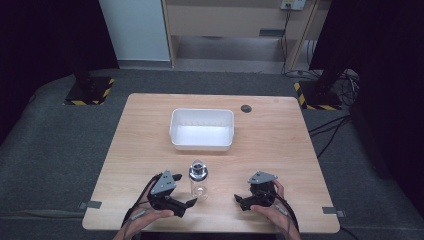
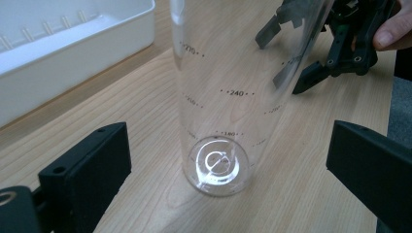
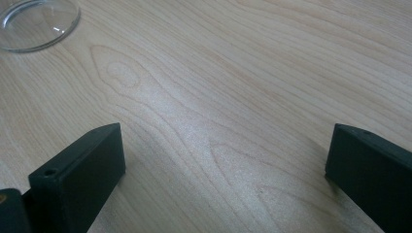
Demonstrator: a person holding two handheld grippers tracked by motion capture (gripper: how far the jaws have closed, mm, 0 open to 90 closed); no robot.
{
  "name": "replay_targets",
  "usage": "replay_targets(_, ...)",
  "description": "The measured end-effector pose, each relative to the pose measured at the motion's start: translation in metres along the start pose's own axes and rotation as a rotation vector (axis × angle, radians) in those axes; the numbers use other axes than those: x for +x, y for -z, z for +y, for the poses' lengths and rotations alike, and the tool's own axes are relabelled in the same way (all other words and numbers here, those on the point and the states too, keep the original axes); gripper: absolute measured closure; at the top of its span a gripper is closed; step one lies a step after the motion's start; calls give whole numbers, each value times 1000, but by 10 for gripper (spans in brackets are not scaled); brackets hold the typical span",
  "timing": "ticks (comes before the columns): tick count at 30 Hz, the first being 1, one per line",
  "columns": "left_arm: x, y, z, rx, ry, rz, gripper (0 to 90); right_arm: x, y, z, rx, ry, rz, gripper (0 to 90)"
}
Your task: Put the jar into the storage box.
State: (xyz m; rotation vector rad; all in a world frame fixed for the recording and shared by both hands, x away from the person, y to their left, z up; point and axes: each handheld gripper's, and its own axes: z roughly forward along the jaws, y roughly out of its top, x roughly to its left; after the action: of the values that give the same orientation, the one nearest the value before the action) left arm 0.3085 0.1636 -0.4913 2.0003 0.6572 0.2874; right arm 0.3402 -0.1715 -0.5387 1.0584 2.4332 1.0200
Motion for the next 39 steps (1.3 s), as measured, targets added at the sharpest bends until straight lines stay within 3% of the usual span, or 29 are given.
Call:
replay_targets(4,-3,-6,5,-13,-1,-14,13,0,0,0,0,0,0,7)
replay_targets(21,-5,-15,16,-33,-12,-3,47,0,0,0,0,0,0,7)
replay_targets(36,-4,-29,21,-33,-17,-1,185,0,0,0,0,0,0,7)
replay_targets(39,-3,-31,20,-34,-20,1,256,0,0,0,0,0,0,7)
